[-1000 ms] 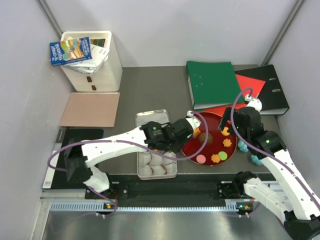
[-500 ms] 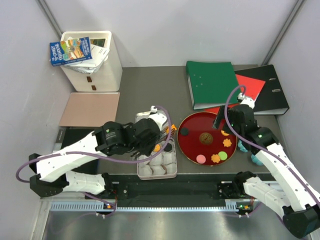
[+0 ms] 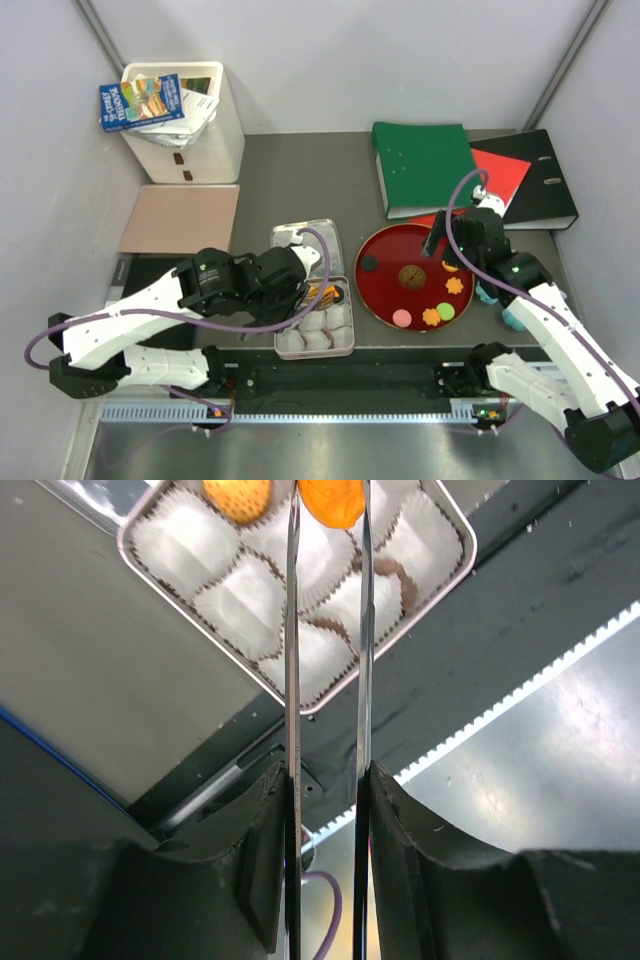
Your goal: Pack the cookies
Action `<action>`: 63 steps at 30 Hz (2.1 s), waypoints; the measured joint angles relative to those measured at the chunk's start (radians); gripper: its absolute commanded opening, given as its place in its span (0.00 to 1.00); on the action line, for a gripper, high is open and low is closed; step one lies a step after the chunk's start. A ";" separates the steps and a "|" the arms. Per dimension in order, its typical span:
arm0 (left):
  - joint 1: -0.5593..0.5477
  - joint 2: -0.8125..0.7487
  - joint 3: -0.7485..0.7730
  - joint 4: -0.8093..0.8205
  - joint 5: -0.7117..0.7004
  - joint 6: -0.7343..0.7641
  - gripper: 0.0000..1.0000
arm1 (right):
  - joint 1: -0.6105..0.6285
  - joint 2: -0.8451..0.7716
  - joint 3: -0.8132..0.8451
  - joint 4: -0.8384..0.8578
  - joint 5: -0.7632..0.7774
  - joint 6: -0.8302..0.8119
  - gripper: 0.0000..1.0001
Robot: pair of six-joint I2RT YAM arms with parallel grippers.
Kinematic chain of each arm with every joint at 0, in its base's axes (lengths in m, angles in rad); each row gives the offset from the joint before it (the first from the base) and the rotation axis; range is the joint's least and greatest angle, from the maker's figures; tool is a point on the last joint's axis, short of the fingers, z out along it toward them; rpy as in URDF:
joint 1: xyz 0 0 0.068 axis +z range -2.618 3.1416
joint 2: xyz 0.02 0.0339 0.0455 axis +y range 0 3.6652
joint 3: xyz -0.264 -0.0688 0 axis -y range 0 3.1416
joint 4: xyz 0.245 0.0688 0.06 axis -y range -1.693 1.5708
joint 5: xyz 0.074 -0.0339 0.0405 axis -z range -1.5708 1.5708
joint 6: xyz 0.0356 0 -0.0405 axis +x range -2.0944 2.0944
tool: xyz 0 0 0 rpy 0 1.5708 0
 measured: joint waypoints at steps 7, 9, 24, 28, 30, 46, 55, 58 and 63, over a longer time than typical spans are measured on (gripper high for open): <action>0.000 -0.002 -0.009 -0.007 0.054 -0.006 0.30 | 0.000 0.005 -0.009 0.005 -0.002 0.000 0.96; 0.000 -0.007 -0.009 -0.007 0.055 -0.008 0.30 | 0.000 0.006 -0.009 0.007 -0.002 0.000 0.96; 0.000 -0.055 -0.127 -0.011 0.021 -0.082 0.32 | 0.000 0.029 -0.010 0.011 -0.020 0.000 0.96; 0.000 -0.037 -0.131 -0.014 0.010 -0.087 0.40 | 0.000 0.029 -0.012 0.011 -0.020 0.000 0.96; 0.000 -0.032 -0.135 -0.014 0.006 -0.087 0.47 | 0.000 0.029 -0.016 0.011 -0.020 0.000 0.96; 0.000 -0.002 -0.089 -0.018 -0.050 -0.092 0.59 | 0.000 0.029 -0.023 0.010 -0.020 0.000 0.96; 0.000 0.064 0.078 0.039 -0.141 -0.016 0.56 | 0.000 0.022 -0.023 0.006 -0.014 0.000 0.96; 0.000 0.141 0.077 0.106 -0.129 0.025 0.57 | 0.000 -0.003 -0.023 -0.011 0.000 0.000 0.96; 0.000 0.287 0.048 0.278 -0.092 0.093 0.60 | 0.000 -0.055 -0.023 -0.038 0.023 -0.001 0.96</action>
